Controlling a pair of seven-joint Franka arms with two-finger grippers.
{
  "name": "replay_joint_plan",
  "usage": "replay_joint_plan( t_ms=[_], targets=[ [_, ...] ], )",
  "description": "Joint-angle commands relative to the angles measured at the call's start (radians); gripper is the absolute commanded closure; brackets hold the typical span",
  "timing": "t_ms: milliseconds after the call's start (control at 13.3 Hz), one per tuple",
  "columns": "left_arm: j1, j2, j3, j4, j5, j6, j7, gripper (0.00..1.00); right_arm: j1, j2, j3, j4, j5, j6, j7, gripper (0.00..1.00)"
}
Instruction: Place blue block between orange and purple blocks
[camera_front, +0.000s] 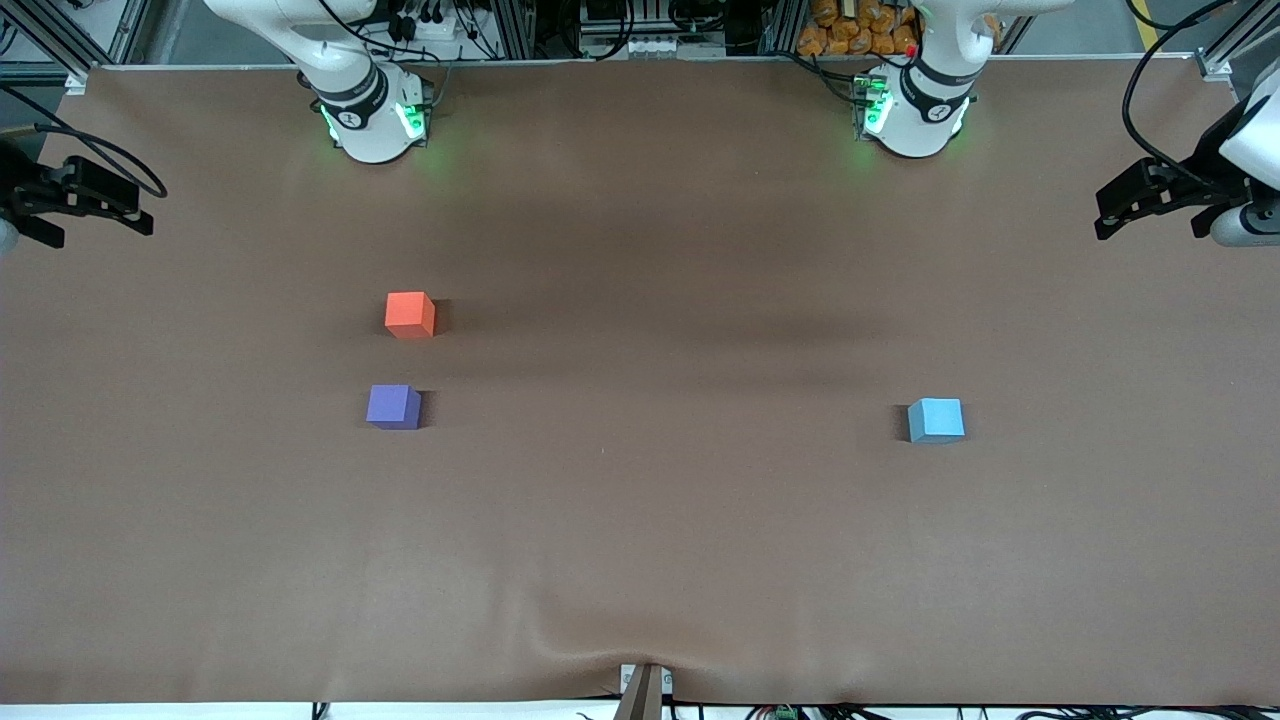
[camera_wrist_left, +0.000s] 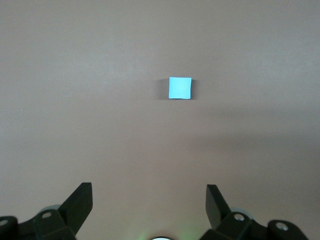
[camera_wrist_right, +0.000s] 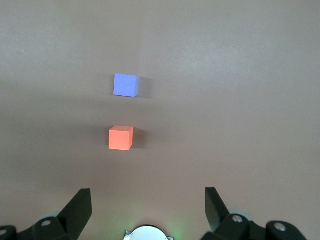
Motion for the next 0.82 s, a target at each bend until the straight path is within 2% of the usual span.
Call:
replay_joint_plan(
  t_ms=[0, 750],
  targets=[
    [-0.007, 0.012, 0.002, 0.017, 0.005, -0.011, -0.005, 0.0, 0.005, 0.007, -0.01, 0.015, 0.014, -0.013, -0.007, 0.0],
    [-0.003, 0.029, 0.002, 0.03, 0.007, 0.005, -0.008, 0.0, 0.006, 0.007, -0.016, 0.015, 0.014, -0.013, -0.007, 0.0]
  ],
)
